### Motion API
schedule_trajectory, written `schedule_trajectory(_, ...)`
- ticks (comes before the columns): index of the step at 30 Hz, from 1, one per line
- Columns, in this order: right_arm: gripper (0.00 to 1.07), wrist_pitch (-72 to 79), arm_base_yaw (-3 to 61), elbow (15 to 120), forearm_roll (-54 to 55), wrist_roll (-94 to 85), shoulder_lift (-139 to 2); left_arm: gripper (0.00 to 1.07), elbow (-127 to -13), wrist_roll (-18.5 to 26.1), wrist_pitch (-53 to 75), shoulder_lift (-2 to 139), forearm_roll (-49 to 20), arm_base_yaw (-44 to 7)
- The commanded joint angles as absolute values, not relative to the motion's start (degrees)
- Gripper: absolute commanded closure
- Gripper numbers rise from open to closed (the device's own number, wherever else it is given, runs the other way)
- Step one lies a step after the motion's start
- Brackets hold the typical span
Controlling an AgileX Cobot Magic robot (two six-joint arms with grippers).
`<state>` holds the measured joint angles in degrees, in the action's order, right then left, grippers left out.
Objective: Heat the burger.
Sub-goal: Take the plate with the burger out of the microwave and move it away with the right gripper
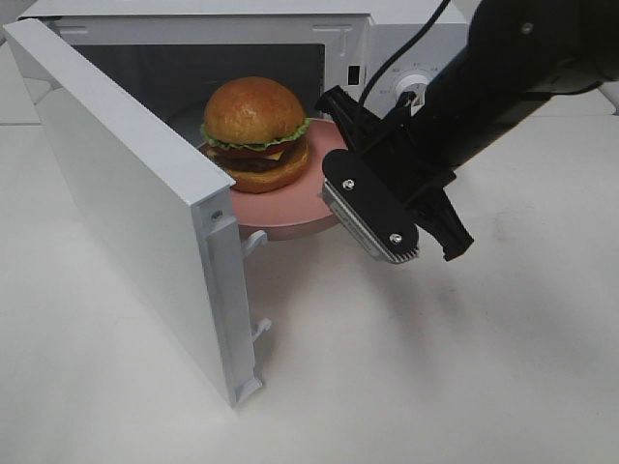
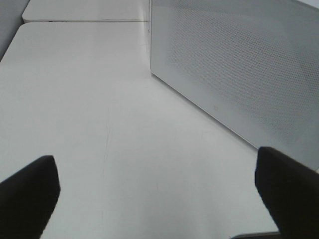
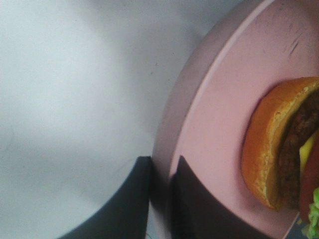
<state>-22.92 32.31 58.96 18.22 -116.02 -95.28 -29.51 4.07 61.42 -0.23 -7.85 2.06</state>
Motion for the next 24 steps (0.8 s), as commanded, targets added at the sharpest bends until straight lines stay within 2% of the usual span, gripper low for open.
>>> schedule_trajectory(1, 1.07, -18.79, 32.03, 55.46, 19.08, -116.37, -90.18, 0.07, -29.56, 3.78, 61.54, -1.2, -8.19, 2.18)
schedule_trajectory(11, 1.07, -18.16, 32.03, 45.38, 18.56, -114.42, -79.41, 0.07, -29.56, 3.78, 61.54, -1.2, -8.19, 2.18)
schedule_trajectory(18, 1.07, -19.42, 32.03, 40.39, 10.89, -104.28, -71.28, 0.07, -29.56, 3.78, 61.54, -1.2, -8.19, 2.18)
schedule_trajectory(24, 1.07, -20.4, 32.03, 36.96, 9.45, -100.61, -65.55, 0.07, -29.56, 3.78, 61.54, -1.2, -8.19, 2.18)
